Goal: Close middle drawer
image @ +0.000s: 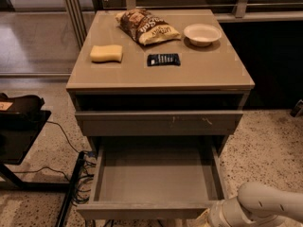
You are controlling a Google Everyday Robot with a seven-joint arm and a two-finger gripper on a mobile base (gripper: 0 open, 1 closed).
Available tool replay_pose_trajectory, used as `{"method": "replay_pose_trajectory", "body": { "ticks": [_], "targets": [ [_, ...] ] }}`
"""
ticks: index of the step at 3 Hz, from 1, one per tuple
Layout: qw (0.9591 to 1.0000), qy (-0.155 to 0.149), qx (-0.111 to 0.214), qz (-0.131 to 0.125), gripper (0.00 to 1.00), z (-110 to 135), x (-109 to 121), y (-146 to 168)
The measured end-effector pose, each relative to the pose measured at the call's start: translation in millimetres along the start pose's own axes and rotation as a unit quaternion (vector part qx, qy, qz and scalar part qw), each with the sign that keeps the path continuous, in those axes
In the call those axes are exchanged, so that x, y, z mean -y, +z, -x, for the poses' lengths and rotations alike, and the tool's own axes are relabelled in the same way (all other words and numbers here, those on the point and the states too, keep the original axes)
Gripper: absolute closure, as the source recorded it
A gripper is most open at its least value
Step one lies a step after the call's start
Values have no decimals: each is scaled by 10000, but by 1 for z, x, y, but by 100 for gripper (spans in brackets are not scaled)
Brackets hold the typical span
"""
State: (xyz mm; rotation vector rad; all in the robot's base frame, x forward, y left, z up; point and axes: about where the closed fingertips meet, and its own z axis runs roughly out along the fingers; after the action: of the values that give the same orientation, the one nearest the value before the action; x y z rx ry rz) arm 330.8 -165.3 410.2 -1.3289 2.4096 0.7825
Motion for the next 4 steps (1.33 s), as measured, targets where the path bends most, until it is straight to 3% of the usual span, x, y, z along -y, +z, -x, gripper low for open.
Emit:
{"method": "replay_pose_trajectory", "body": {
  "ticks": [1,2,4],
  "targets": [
    [9997,-155,193,-49,12,14,7,-1],
    [9985,-323,387,-232,14,29,20,-13],
    [9928,-415,814,-769,60,51,73,-44]
  ]
}}
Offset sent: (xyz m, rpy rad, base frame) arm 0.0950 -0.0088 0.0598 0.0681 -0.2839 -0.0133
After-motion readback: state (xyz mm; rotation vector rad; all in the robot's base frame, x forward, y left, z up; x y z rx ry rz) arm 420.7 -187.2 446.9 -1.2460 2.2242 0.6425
